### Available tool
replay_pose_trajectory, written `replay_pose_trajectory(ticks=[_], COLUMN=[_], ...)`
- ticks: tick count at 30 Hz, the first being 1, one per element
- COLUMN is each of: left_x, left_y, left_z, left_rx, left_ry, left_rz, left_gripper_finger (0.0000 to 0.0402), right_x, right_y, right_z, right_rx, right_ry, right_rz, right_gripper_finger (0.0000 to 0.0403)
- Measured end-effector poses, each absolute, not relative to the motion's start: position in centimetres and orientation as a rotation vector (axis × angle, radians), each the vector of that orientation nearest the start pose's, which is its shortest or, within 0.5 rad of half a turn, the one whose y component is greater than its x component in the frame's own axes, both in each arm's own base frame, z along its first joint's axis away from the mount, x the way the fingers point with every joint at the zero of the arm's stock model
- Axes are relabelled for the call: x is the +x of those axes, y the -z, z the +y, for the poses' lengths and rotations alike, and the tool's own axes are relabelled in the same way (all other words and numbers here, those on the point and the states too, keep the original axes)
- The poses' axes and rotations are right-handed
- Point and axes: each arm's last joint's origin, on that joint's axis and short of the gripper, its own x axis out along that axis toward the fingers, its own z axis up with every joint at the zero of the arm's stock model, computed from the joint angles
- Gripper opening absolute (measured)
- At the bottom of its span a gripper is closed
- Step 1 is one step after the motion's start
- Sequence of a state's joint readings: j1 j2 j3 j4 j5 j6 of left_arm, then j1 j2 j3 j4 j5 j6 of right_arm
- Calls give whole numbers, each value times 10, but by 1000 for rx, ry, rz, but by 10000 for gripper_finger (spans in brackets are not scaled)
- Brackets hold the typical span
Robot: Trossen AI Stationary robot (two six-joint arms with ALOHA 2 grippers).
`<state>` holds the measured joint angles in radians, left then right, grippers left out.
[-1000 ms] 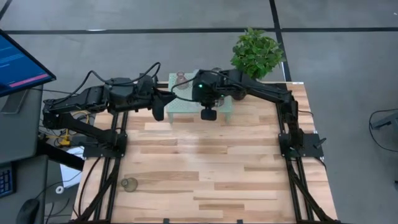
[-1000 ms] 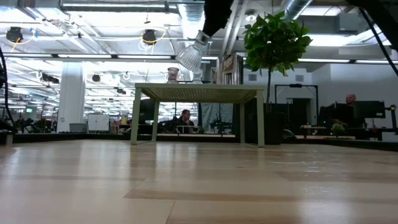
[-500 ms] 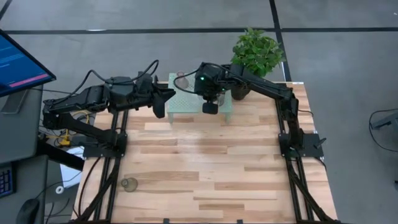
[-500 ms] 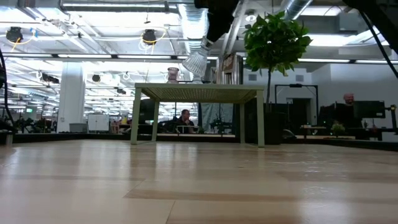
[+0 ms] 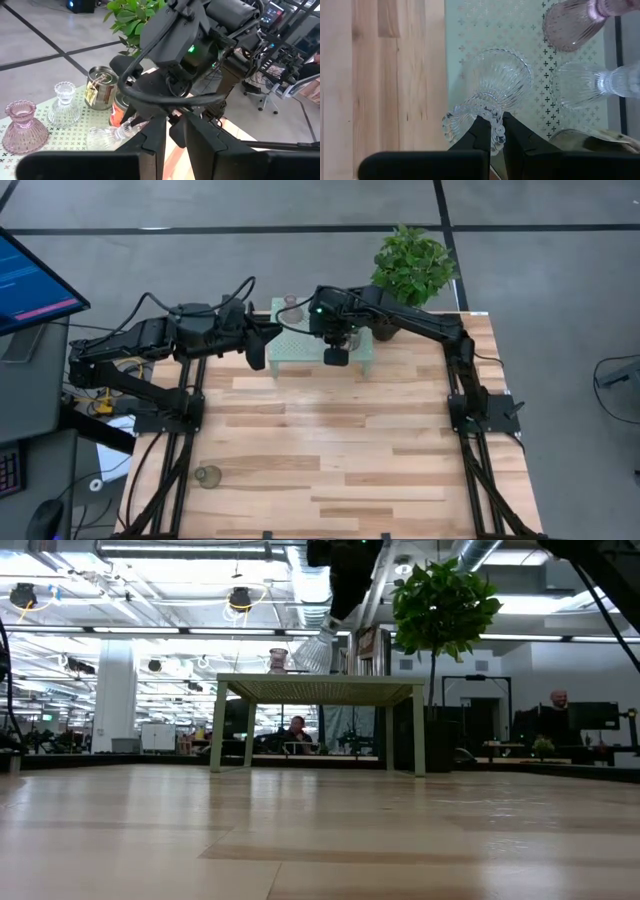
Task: Pick & Place candle stick holders
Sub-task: Put the transparent vase on the shelf
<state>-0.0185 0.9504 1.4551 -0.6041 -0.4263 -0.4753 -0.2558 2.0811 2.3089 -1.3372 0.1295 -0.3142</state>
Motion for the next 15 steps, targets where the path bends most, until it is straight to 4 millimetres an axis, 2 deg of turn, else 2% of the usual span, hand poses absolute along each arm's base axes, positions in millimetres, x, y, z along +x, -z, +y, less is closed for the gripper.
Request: replay_pose_trajectory(ticks=[6, 15], left_x=[146, 146], left_y=[-480, -481], left_z=[9, 9], left_rx=[-447, -448], left_ry=[-422, -421], left_rz=[-4, -8], left_gripper_finger=[66, 66], right_x=[403, 403], right_y=[-360, -361], right_z=[-110, -110], right_rx=[-207, -225], right_ry=[166, 163], right_rz=[1160, 1162], right_gripper_finger=[14, 68])
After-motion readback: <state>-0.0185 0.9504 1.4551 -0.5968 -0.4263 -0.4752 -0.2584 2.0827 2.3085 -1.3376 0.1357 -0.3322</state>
